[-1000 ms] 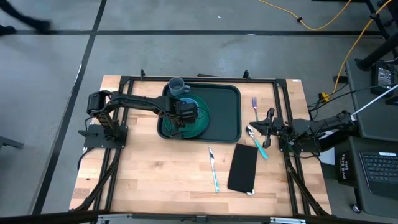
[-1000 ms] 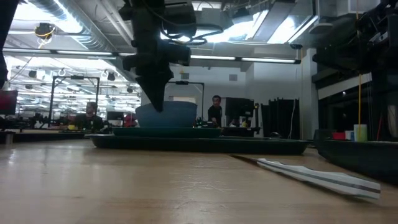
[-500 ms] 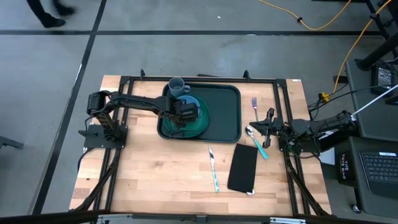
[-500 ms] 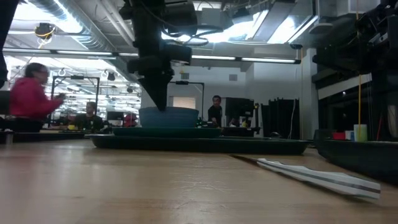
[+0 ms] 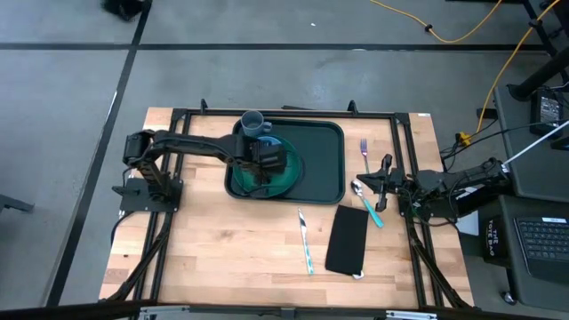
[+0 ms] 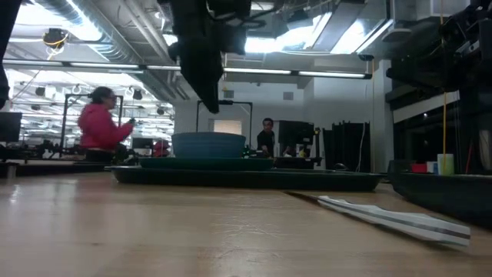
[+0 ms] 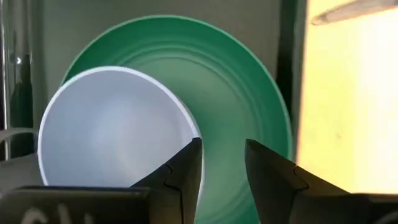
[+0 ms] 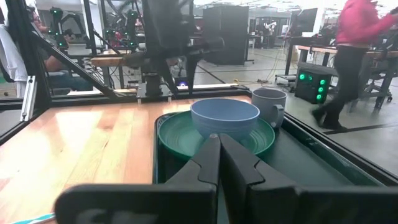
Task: Set up tray
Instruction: Put the black napkin on the green serving tray to the right of the green plate
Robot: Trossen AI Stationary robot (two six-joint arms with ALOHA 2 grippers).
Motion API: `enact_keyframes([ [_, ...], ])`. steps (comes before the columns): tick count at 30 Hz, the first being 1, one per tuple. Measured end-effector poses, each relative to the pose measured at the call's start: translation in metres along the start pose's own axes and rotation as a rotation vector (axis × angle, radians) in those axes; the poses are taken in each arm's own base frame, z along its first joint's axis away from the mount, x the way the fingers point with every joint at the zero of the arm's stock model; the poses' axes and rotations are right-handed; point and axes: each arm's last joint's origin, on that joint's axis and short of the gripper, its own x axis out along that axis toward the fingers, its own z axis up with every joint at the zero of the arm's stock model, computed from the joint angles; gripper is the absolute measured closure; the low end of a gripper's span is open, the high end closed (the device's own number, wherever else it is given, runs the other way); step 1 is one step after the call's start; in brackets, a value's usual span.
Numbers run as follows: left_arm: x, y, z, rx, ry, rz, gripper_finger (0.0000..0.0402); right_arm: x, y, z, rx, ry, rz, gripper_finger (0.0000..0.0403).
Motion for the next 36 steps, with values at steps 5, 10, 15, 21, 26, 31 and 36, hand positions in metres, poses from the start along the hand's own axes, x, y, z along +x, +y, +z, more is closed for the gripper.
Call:
enact_keyframes([
  [5,-0.025,-0.006,0.003,0.028,-0.032,0.027,0.0293,0.0,0.0,0.0,0.0,0.0,0.0,0.0393],
  [10,-0.046,-0.013,-0.013,0.002,-0.105,0.085,0.0317,0.0,0.001,0.0,0.013,0.0,0.017,0.0393],
  [15,-0.054,-0.026,-0.039,-0.037,-0.291,0.082,0.0349,0.0,0.001,0.0,0.021,0.002,0.037,0.0393],
  [21,-0.054,-0.039,-0.078,-0.066,-0.514,0.077,0.0381,0.0,0.001,0.0,0.023,0.002,0.042,0.0393],
  [26,-0.045,-0.051,-0.11,-0.078,-0.685,0.05,0.0396,0.0,0.001,0.0,0.063,0.002,0.045,0.0393],
  [31,-0.043,-0.061,-0.13,-0.064,-0.862,0.018,0.0401,0.0,0.001,0.0,0.127,0.005,0.046,0.0393],
  [36,-0.045,-0.068,-0.143,-0.033,-1.004,0.013,0.0398,0.0,0.001,0.0,0.127,0.005,0.045,0.0393],
])
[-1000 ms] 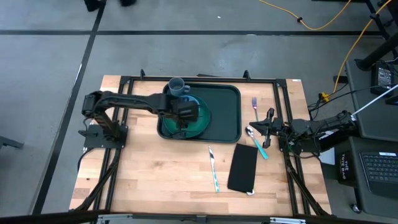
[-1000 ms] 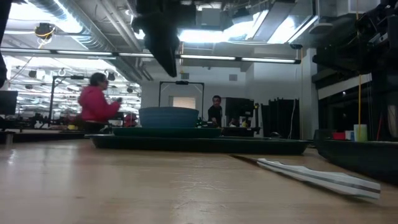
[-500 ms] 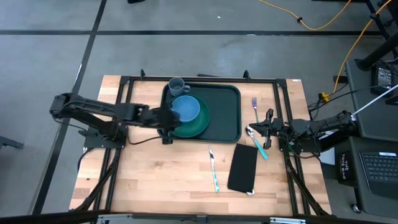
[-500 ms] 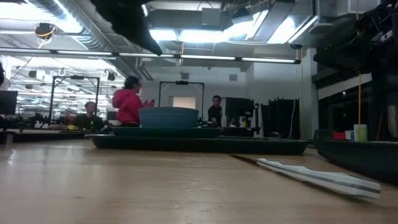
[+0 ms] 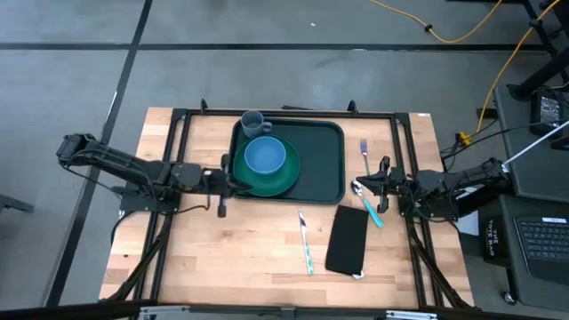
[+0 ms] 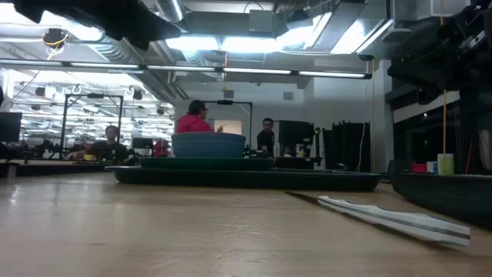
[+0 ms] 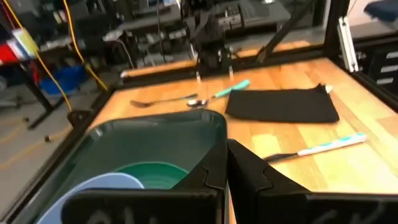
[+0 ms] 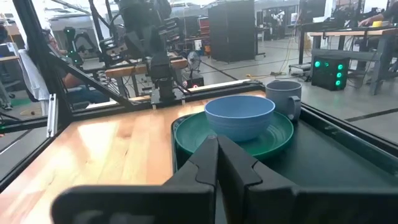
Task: Set up tray
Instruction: Put the black napkin on the green serving tray to the right of the green plate
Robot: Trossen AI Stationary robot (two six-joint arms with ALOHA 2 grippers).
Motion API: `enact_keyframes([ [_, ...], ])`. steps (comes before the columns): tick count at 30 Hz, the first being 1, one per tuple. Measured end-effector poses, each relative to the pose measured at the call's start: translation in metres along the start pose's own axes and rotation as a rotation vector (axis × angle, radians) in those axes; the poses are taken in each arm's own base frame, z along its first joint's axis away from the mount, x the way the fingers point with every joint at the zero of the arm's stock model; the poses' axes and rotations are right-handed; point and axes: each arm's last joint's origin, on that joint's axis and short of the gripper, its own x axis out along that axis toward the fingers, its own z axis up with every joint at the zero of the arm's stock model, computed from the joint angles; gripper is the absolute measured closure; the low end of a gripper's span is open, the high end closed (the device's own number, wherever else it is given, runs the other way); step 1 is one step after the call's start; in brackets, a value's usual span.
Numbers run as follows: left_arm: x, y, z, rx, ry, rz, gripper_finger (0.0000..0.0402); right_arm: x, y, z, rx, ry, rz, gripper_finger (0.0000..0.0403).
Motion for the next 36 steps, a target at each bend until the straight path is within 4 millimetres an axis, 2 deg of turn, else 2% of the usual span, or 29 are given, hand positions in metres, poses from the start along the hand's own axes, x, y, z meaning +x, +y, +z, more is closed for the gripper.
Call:
enact_keyframes([
  [5,-0.008,-0.002,-0.012,0.0,-0.051,0.027,0.04,0.0,0.001,0.004,0.001,0.004,0.016,0.0393],
  [12,-0.014,-0.001,-0.027,-0.022,-0.093,0.041,0.04,0.003,0.007,0.031,-0.064,0.012,0.038,0.0393],
  [19,-0.027,0.002,-0.034,-0.04,-0.139,0.045,0.0399,0.016,0.017,0.046,-0.1,0.189,0.069,0.0393],
  [24,-0.038,0.004,-0.043,-0.035,-0.185,0.021,0.04,0.028,0.027,0.061,-0.132,0.254,0.1,0.0393],
  [30,-0.05,0.006,-0.068,-0.059,-0.222,0.022,0.04,0.039,0.049,0.084,-0.195,0.259,0.174,0.0393],
  [36,-0.058,0.011,-0.082,-0.063,-0.301,0.033,0.0399,0.044,0.07,0.099,-0.241,0.358,0.097,0.0393],
])
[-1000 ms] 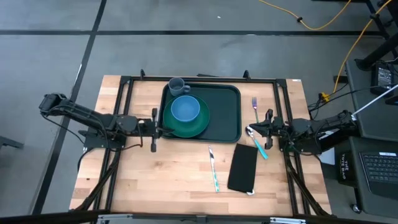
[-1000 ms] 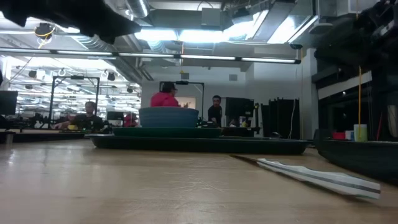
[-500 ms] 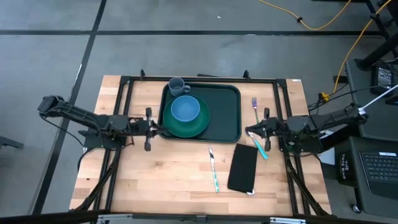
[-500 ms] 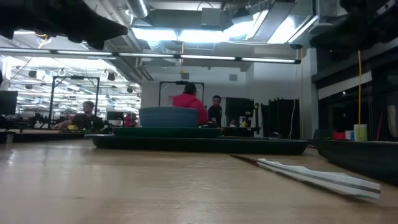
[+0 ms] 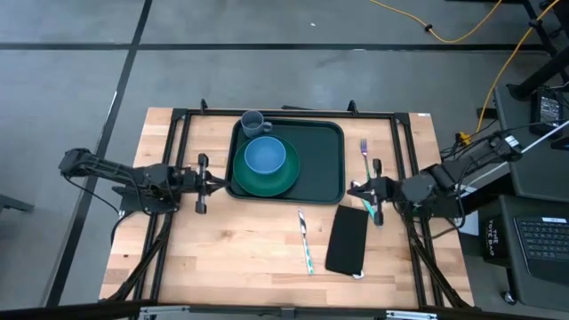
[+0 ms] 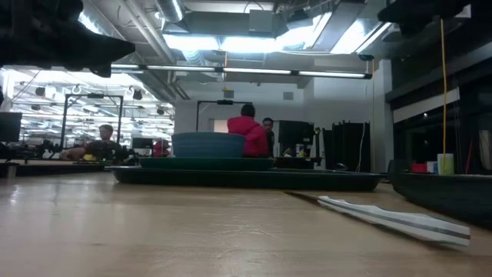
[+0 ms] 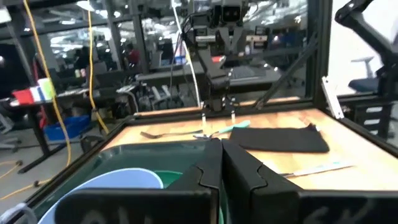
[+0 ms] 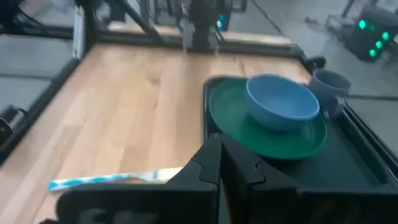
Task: Set up tray
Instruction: Put the black napkin on the green serving tray to the right of the green plate
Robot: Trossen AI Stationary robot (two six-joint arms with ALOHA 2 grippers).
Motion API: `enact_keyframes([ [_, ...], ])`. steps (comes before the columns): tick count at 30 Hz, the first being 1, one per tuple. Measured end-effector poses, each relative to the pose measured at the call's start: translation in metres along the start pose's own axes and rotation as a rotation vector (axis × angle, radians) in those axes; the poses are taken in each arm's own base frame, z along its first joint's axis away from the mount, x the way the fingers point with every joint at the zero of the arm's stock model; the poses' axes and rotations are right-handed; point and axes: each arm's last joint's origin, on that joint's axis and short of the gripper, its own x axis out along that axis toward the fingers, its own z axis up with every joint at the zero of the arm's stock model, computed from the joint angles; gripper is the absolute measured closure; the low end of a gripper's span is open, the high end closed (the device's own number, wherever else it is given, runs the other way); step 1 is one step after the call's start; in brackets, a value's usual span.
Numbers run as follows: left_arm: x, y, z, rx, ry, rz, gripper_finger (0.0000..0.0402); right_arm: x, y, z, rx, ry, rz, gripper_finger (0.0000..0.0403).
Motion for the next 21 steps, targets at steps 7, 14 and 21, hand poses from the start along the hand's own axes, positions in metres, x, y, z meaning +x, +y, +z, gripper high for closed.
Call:
enact_keyframes([
  [7,-0.005,0.005,-0.005,-0.018,0.031,-0.035,0.0398,0.008,0.035,0.022,0.008,0.129,-0.004,0.0393],
  [14,-0.006,0.006,-0.005,-0.017,0.035,-0.017,0.0398,0.019,0.079,0.037,0.102,0.342,-0.046,0.0393],
  [21,-0.006,0.006,-0.005,-0.017,0.03,-0.007,0.0398,0.036,0.134,0.044,0.169,0.528,-0.081,0.0393],
])
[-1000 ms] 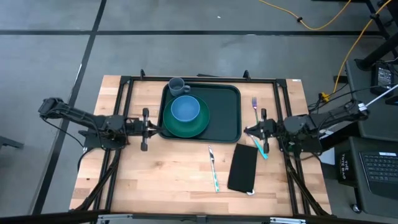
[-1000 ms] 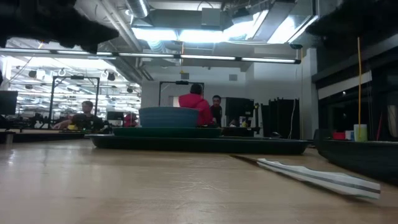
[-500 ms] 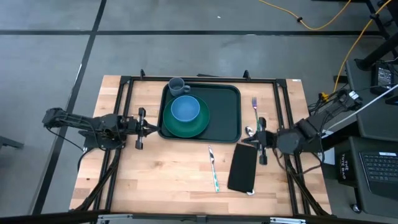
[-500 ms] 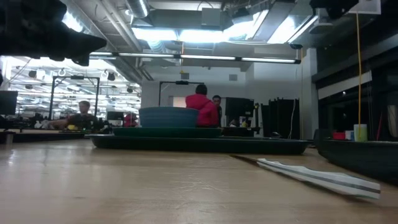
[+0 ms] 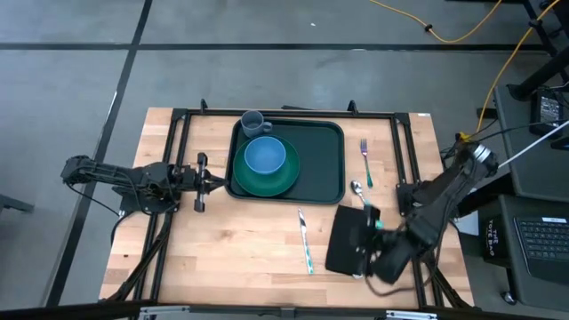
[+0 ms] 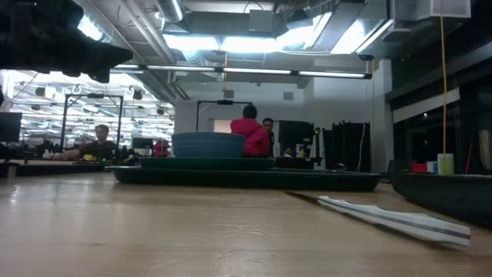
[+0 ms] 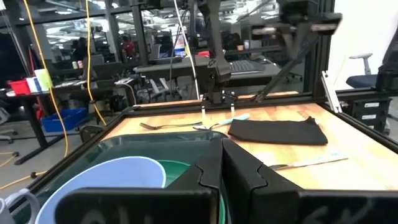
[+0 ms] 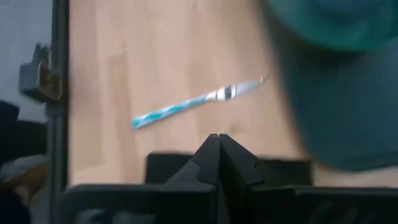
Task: Set up tray
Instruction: Put the black napkin on the green serving tray to the right of the green plate
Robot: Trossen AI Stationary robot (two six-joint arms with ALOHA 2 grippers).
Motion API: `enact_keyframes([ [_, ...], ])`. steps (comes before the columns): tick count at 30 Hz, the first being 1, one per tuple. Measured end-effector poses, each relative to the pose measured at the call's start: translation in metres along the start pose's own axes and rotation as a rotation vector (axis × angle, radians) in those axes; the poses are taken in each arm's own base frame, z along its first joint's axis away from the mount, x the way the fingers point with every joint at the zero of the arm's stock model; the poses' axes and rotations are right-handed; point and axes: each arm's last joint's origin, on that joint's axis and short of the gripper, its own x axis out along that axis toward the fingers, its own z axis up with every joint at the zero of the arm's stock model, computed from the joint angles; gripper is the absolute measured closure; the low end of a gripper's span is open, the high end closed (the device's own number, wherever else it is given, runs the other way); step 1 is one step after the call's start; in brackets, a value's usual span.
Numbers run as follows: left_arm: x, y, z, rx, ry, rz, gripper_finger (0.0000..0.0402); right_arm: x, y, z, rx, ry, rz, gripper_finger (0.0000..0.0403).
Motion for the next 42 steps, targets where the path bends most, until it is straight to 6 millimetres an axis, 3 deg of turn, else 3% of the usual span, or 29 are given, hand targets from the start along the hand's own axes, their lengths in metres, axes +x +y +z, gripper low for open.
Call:
enact_keyframes([
  [7,0.0,0.0,0.0,0.0,-0.002,0.0,0.0398,0.005,0.046,-0.003,0.053,0.241,-0.039,0.0393],
  [16,0.0,0.0,0.0,0.0,-0.002,0.001,0.0398,0.006,0.081,-0.02,0.086,0.471,-0.047,0.0393],
  [23,0.0,0.0,0.0,0.0,-0.001,0.008,0.0398,-0.004,0.09,-0.037,0.029,0.479,-0.032,0.0393],
  [35,0.0,0.001,0.0,0.0,0.0,0.02,0.0398,-0.005,0.09,-0.039,-0.043,0.48,-0.024,0.0392],
  [42,0.0,0.001,0.0,0.0,0.001,0.02,0.0398,-0.004,0.089,-0.037,-0.055,0.434,-0.041,0.0341],
])
